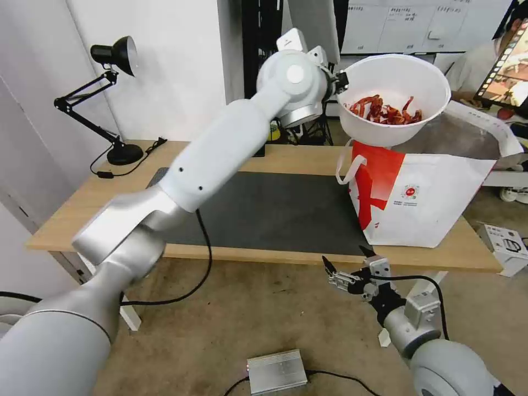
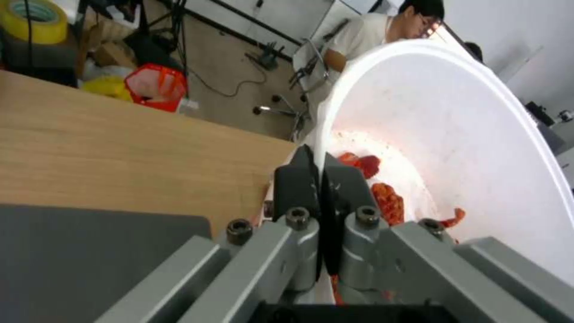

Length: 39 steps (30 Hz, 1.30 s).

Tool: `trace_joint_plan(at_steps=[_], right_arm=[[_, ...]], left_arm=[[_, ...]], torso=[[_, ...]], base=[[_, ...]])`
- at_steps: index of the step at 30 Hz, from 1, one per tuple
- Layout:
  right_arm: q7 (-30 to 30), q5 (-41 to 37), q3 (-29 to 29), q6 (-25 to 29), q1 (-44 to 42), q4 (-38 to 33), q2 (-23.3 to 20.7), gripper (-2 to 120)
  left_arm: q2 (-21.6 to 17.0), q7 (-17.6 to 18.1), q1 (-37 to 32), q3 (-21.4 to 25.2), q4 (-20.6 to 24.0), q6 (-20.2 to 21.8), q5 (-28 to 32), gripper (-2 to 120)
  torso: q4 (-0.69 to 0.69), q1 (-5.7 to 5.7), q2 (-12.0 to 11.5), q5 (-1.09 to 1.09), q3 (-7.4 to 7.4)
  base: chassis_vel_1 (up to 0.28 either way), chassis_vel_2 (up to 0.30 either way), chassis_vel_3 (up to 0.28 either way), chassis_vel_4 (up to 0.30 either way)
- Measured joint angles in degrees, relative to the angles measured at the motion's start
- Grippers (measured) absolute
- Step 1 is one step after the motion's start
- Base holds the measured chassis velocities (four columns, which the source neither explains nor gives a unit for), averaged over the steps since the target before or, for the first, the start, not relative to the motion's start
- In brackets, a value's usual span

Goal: Pick up the trash from the table and place it into the takeout bag.

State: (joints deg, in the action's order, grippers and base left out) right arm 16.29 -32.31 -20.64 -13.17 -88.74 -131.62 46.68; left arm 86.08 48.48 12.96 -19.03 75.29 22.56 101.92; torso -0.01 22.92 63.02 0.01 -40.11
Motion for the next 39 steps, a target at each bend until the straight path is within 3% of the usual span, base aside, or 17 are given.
trace_joint_plan(at_steps=[21, 29, 39], right_arm=[[0.0, 0.0, 0.0, 0.0, 0.0, 0.0, 0.0, 100], [0.0, 0.0, 0.0, 0.0, 0.0, 0.0, 0.0, 100], [0.0, 0.0, 0.0, 0.0, 0.0, 0.0, 0.0, 100]], left_arm=[[5.0, 1.8, 1.1, 0.0, -5.1, -1.3, -3.8, 0], [5.3, 1.9, 1.3, -1.7, -5.4, -1.9, -4.8, 0], [5.2, 0.5, -0.4, -5.6, -4.5, -2.1, -10.4, 0]], torso=[[0.01, 0.0, 0.0, -0.01, 0.0], [0.01, 0.0, 0.0, -0.01, 0.0], [0.0, 0.0, 0.0, 0.0, 0.0]], base=[[0.0, 0.0, 0.0, 0.0], [0.0, 0.0, 0.0, 0.0], [0.0, 0.0, 0.0, 0.0]])
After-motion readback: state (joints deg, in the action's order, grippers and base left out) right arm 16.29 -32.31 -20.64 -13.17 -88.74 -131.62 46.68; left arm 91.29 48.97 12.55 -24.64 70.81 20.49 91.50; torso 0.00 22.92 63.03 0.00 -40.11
